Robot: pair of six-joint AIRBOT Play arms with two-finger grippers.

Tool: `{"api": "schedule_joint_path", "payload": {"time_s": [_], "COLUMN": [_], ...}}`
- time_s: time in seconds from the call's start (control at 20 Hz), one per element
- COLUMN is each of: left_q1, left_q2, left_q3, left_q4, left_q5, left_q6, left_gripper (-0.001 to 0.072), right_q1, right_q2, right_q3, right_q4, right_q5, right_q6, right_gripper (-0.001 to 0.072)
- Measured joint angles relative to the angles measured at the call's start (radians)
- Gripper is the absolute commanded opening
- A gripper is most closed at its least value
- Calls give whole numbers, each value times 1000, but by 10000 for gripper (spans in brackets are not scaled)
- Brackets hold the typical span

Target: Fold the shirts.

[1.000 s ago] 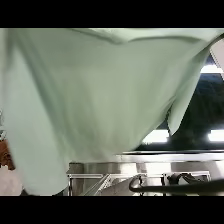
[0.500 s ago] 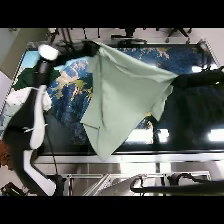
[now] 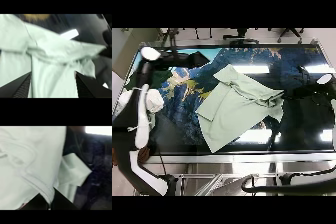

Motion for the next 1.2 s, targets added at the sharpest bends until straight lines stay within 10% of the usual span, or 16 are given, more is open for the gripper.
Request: {"api": "schedule_joint_path", "payload": {"time_s": [0.35,0.75,1.05,1.15,1.2], "left_q1": [13,-113,-268,-302,-307], "left_q2": [307,547,484,435,407], "left_q3": [-590,-1362,-1458,-1411,-1377], "left_q4": [135,110,-91,-104,-94], "left_q5": [-197,135,303,360,390], "left_q6": [-166,-224,-170,-146,-133], "left_gripper": [596,596,594,23,13], "right_q1": [-113,-133,-134,-134,-135], "right_q2": [-31,-35,-35,-35,-35], "right_q3": [-1,-2,-2,-2,-2], "right_q4": [-8,-7,34,41,45], "right_q5": [-11,10,14,14,17], "right_q6": [6,5,-19,-21,-23], "right_gripper": [17,17,17,17,17]}}
